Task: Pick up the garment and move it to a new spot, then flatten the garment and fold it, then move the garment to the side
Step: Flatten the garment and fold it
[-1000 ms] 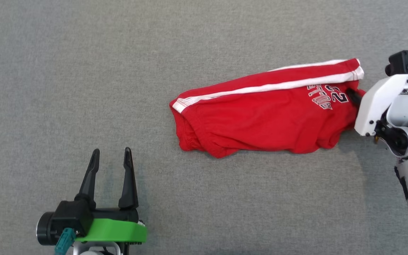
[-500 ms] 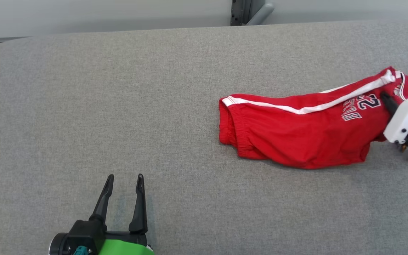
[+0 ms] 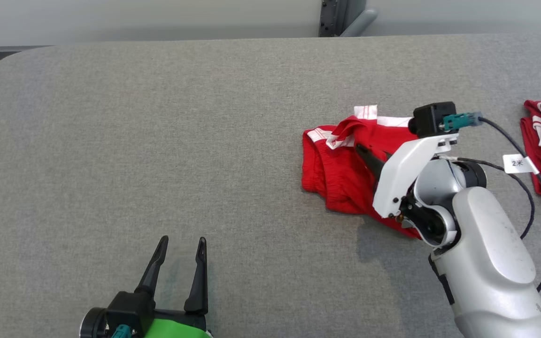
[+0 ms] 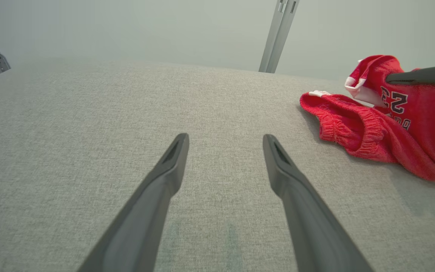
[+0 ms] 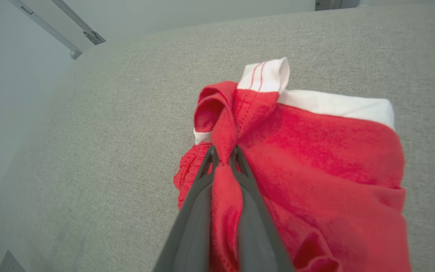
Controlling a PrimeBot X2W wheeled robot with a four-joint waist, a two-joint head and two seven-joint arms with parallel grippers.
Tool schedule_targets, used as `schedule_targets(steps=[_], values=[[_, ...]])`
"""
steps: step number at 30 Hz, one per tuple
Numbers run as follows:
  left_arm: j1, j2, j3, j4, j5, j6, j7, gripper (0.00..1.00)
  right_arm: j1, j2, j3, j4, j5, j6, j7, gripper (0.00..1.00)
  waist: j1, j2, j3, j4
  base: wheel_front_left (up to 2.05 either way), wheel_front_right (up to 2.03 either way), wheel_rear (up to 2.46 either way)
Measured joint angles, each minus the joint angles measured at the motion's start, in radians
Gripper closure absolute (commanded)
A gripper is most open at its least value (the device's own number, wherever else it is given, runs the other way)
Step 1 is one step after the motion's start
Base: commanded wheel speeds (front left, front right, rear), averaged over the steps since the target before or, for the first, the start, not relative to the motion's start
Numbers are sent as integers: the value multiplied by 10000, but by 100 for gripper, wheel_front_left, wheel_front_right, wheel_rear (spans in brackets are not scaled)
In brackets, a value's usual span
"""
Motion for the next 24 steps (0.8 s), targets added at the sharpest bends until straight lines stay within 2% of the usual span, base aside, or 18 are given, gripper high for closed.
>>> schedule_targets(steps=[2, 12, 14, 15, 19, 24], values=[[-51, -4, 17, 77, 10, -10, 0, 0, -161, 61, 234, 608, -119, 0, -284, 100, 0, 0, 41, 145, 0, 0, 0], [-97, -12, -128, 378, -23, -42, 0, 0, -1213, 67, 1127, 3413, 731, 0, -2270, 100, 0, 0, 102, 818, 0, 0, 0], [-91, -12, -180, 393, -42, 4, 0, 0, -1352, 59, 1436, 3749, 972, 0, -2566, 51, 0, 0, 40, 850, 0, 0, 0], [-82, -13, -192, 407, -48, 23, 0, 0, -1380, 58, 1647, 3864, 1045, 0, -2717, 0, 0, 0, -5, 851, 0, 0, 0], [71, -15, -117, 443, -73, 104, 0, 0, -1372, 84, 2008, 3808, 1174, 0, -3601, 0, 0, 0, -214, 778, 0, 0, 0], [500, -15, 213, 295, -71, 272, 0, 0, -663, -12, 1722, 2199, 282, 12, -4698, 0, 0, 0, -571, 541, 0, 0, 0]])
